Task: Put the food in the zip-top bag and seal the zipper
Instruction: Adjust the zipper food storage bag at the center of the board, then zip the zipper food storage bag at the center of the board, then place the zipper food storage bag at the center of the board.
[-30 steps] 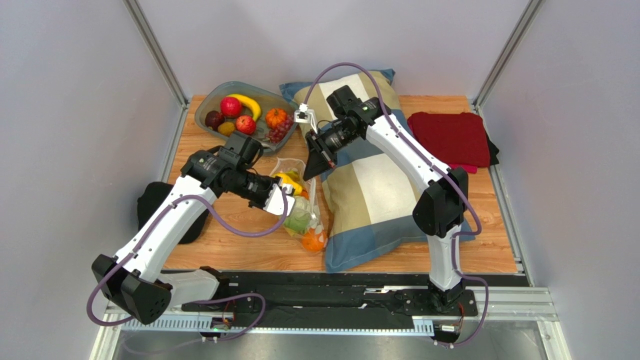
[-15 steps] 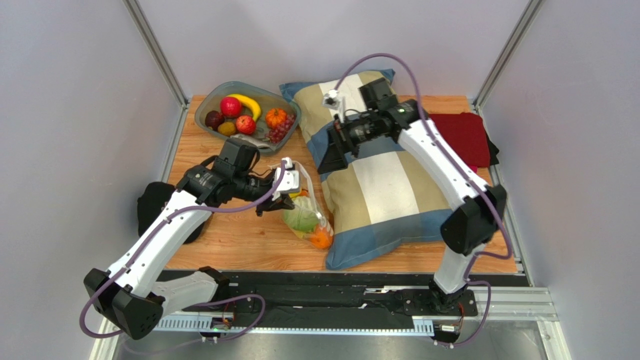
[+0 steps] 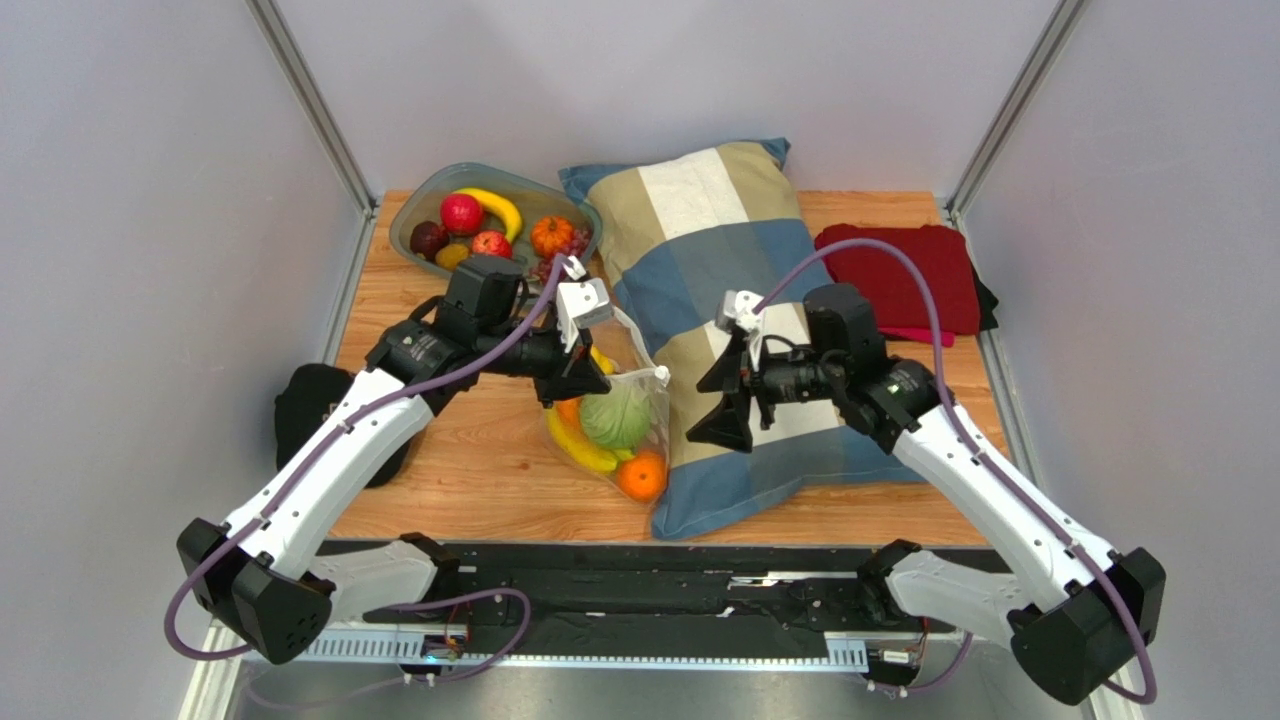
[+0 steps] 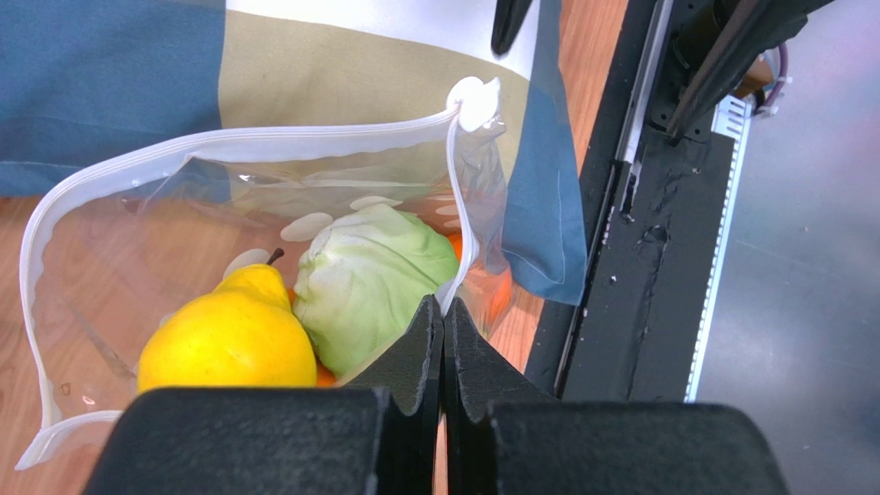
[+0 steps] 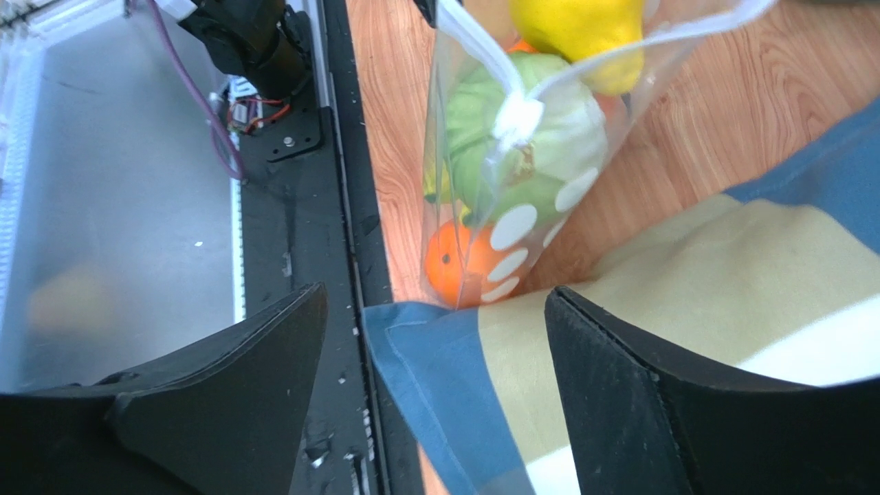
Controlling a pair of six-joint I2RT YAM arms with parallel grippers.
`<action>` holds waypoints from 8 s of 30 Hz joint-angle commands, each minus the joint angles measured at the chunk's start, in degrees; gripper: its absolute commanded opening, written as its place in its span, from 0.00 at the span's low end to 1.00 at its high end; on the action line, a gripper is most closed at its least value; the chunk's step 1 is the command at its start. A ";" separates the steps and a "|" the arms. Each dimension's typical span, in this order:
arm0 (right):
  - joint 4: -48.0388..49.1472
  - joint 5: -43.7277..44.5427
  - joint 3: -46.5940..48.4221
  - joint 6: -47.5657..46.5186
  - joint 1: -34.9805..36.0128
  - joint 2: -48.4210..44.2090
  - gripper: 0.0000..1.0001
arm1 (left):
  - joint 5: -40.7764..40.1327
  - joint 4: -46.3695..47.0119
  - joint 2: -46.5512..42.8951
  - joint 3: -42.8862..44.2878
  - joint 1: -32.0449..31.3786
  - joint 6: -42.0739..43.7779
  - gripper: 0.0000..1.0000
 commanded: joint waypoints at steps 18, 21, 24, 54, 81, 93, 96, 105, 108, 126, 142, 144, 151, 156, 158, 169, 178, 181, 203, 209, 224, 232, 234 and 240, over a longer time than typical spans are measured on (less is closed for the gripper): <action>23.97 8.21 3.19 8.27 9.83 11.19 0.64 | -0.28 2.84 -9.48 -5.40 -2.02 -6.13 0.00; 23.45 7.06 4.07 7.75 10.45 11.54 0.54 | 0.07 2.93 -10.36 -6.19 -2.28 -5.87 0.00; 21.26 6.36 4.60 6.08 11.06 11.89 0.37 | -0.19 3.02 -11.24 -6.63 -2.46 -5.87 0.00; 20.01 7.68 -0.67 4.85 11.59 9.70 0.36 | 0.33 4.78 -13.26 -8.57 -2.46 -7.98 0.00; 18.35 8.12 3.64 4.94 11.95 11.01 0.09 | 1.47 5.13 -13.35 -9.36 -2.81 -7.45 0.00; 19.58 4.43 1.44 -0.51 12.12 8.20 0.00 | -2.92 5.83 -15.28 -6.38 -2.81 3.16 0.54; 19.31 3.46 1.79 -1.83 12.21 7.85 0.00 | -0.02 4.60 -13.53 -4.36 -2.81 10.71 0.59; 18.78 5.04 1.53 -5.17 13.61 5.21 0.00 | 6.04 2.76 -5.18 3.03 -2.90 21.64 0.55; 18.87 5.48 1.79 -5.08 13.79 4.86 0.00 | 7.54 1.88 -2.98 4.78 -3.25 22.34 0.54; 18.43 6.71 1.97 -5.70 14.06 5.21 0.00 | 10.09 0.12 -0.25 5.93 -7.47 17.69 0.56; 17.91 6.10 1.62 -7.54 14.14 4.25 0.00 | 5.44 1.26 2.12 5.06 -8.00 15.31 0.21; 18.08 6.53 1.26 -7.72 14.14 3.37 0.00 | 4.38 -1.62 2.65 4.97 -8.00 17.24 0.18; 17.99 8.03 0.21 -7.37 13.79 1.70 0.00 | 0.25 -6.03 1.78 2.86 -7.30 21.11 0.17; 17.82 8.21 -0.67 -7.11 12.57 0.91 0.00 | -0.63 -8.58 1.07 2.68 -5.72 22.60 0.17; 17.73 8.21 -0.84 -7.28 12.21 0.47 0.00 | -0.90 -10.33 0.89 2.68 -4.05 23.48 0.17; 16.59 10.40 -2.25 -7.37 8.52 -1.20 0.00 | -5.20 -18.42 -4.47 1.63 4.21 31.21 0.17; 16.15 10.84 -2.78 -7.19 5.36 -1.64 0.00 | -7.49 -24.74 -8.78 0.13 11.15 36.57 0.16; 15.71 10.93 -2.96 -7.37 4.92 -1.99 0.00 | -7.84 -27.38 -9.65 0.66 13.35 38.59 0.16; 19.48 9.00 -2.70 -3.07 4.83 1.43 0.00 | -14.96 -30.38 -12.39 3.03 30.76 46.96 0.00; 21.16 8.73 1.96 3.70 5.35 9.77 0.00 | -12.50 -33.54 -9.49 4.98 30.76 46.26 0.00; 14.66 11.28 10.75 7.57 5.71 19.36 0.15 | -17.60 -5.86 9.14 -1.63 30.76 31.22 0.00; 10.36 13.57 12.86 10.47 3.69 18.31 0.48 | -17.25 -5.50 21.01 5.31 30.76 30.43 0.32; 9.82 13.92 13.39 11.17 2.11 17.96 0.58 | -15.58 -6.99 21.11 7.51 30.76 28.76 0.43; 9.56 15.23 14.27 14.51 -3.43 15.06 0.87 | -8.47 -11.13 15.23 14.36 30.76 19.90 0.99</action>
